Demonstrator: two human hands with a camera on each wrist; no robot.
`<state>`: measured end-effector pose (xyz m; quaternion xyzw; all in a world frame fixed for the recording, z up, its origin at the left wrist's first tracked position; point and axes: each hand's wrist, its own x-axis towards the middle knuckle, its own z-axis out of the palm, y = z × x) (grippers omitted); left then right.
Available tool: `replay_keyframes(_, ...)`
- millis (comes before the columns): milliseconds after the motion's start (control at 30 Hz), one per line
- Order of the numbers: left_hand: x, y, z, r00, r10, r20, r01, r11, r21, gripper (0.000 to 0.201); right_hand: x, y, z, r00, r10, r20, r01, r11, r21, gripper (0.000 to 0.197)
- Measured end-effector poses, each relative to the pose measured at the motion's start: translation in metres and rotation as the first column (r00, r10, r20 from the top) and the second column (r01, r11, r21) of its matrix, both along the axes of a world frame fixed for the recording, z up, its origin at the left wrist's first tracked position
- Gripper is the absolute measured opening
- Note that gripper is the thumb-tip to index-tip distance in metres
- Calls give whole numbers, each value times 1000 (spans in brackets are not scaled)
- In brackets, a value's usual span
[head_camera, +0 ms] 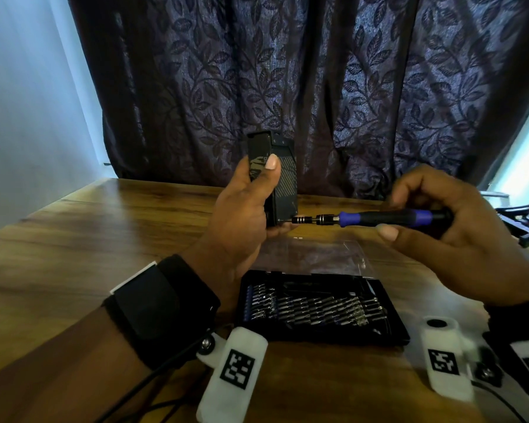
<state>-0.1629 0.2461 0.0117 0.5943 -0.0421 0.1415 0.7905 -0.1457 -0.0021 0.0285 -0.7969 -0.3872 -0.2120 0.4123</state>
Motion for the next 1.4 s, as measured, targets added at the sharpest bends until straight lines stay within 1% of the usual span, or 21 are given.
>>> replay_keyframes(67, 0, 0, 0, 1000, -8, 3, 8, 1000, 1, 34, 1, -1, -1, 1000, -14, 16, 14, 1000, -10, 33)
replay_keyframes(133, 0, 0, 0, 1000, -13, 7, 13, 1000, -8, 34, 2, -1, -1, 1000, -16, -9, 15, 999, -43, 49)
replay_keyframes(200, 0, 0, 0, 1000, -17, 6, 17, 1000, -10, 35, 3, 0, -1, 998, -4, -58, 2, 999, -34, 63)
replay_keyframes(233, 0, 0, 0, 1000, -22, 5, 23, 1000, -9, 35, 3, 0, -1, 997, 19, -77, -20, 1000, -10, 62)
replay_keyframes(300, 1, -1, -1, 999, -34, 7, 34, 999, -6, 34, 5, -1, -3, 995, 56, -84, -54, 998, 26, 43)
replay_keyframes(333, 1, -1, -1, 999, -34, 5, 34, 999, -3, 33, 5, -2, -3, 996, 52, -68, -51, 998, 20, 36)
replay_keyframes(400, 0, 0, 0, 1000, -22, -2, 22, 1000, -8, 34, 6, -3, -4, 999, 22, -36, -22, 1000, -16, 31)
replay_keyframes(467, 0, 2, 1, 1000, -10, -5, 10, 1000, -21, 36, 4, -2, -3, 999, 2, -32, -3, 999, -34, 35)
replay_keyframes(567, 0, 2, 3, 1000, -7, -7, 7, 1000, -28, 36, 5, 1, -3, 998, 17, -66, -18, 1000, -16, 54)
replay_keyframes(600, -1, 1, 3, 1000, -8, -9, 8, 1000, -30, 37, 5, 1, -4, 997, 11, -78, -11, 1000, -4, 56)
replay_keyframes(667, -1, 0, 2, 1000, -12, -15, 11, 1000, -27, 38, 6, 1, -5, 997, -5, -83, 6, 1000, 19, 49)
replay_keyframes(733, 0, -1, 1, 1000, -10, -20, 10, 1000, -14, 37, 6, -1, -5, 997, -9, -73, 12, 999, 32, 48)
replay_keyframes(833, 0, -1, 0, 1000, -5, -19, 5, 1000, 3, 36, 5, -1, -5, 998, -24, -57, 26, 999, 28, 52)
replay_keyframes(967, 0, 0, 1, 1000, -13, -1, 13, 1000, 2, 37, 4, 1, -5, 998, 22, -66, -19, 999, 49, 58)
replay_keyframes(1067, -1, 0, 2, 1000, -19, -3, 19, 1000, -11, 37, 5, 0, -5, 996, 32, -89, -24, 996, 91, 48)
replay_keyframes(1133, -2, 1, 2, 1000, -20, -13, 20, 1000, -16, 37, 5, -1, -5, 998, 16, -67, -12, 998, 65, 46)
replay_keyframes(1167, -1, 1, 3, 1000, -21, -18, 21, 1000, -18, 37, 4, 0, -4, 998, 15, -59, -12, 999, 45, 48)
replay_keyframes(1233, -1, 2, 3, 1000, -21, -21, 20, 999, -24, 37, 3, 2, -4, 998, 26, -57, -26, 1000, -4, 63)
replay_keyframes(1300, 0, 3, 3, 1000, -24, -15, 23, 999, -25, 38, 3, 3, -4, 997, 35, -72, -36, 999, -11, 71)
replay_keyframes(1333, 1, 3, 2, 1000, -26, -11, 26, 999, -22, 39, 4, 2, -5, 995, 56, -82, -56, 998, 7, 69)
replay_keyframes(1400, 2, 4, 1, 1000, -30, -8, 29, 999, -20, 40, 5, 0, -5, 994, 77, -84, -74, 997, 38, 53)
